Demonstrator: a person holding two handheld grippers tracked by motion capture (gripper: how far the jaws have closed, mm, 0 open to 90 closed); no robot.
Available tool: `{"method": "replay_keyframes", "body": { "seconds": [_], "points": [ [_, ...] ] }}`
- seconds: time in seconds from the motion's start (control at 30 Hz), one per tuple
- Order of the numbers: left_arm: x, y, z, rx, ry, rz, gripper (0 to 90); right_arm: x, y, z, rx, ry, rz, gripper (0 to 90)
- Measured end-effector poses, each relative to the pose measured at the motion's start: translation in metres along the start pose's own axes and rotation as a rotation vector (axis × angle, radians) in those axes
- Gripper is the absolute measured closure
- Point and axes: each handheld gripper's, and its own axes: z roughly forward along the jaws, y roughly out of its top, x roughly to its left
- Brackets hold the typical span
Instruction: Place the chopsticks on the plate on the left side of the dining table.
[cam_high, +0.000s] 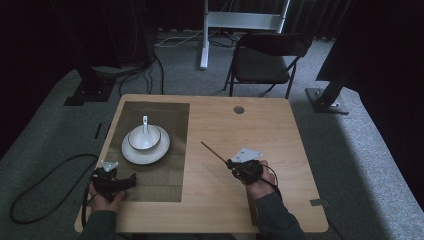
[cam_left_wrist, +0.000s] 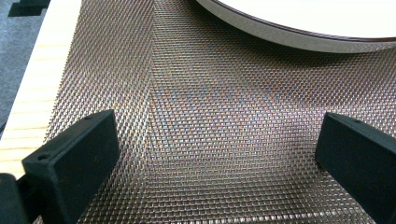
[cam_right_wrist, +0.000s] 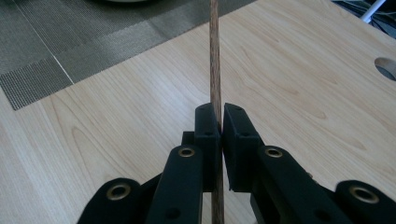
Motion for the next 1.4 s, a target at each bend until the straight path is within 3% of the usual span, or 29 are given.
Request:
{"method": "replay_keyframes", "body": {
  "seconds": [1.4],
  "points": [
    [0.0, 0.0, 0.0, 0.0, 0.0, 0.0, 0.1, 0.018, 0.041, 0.009, -0.061, 0.062, -0.078, 85.0]
  ]
}}
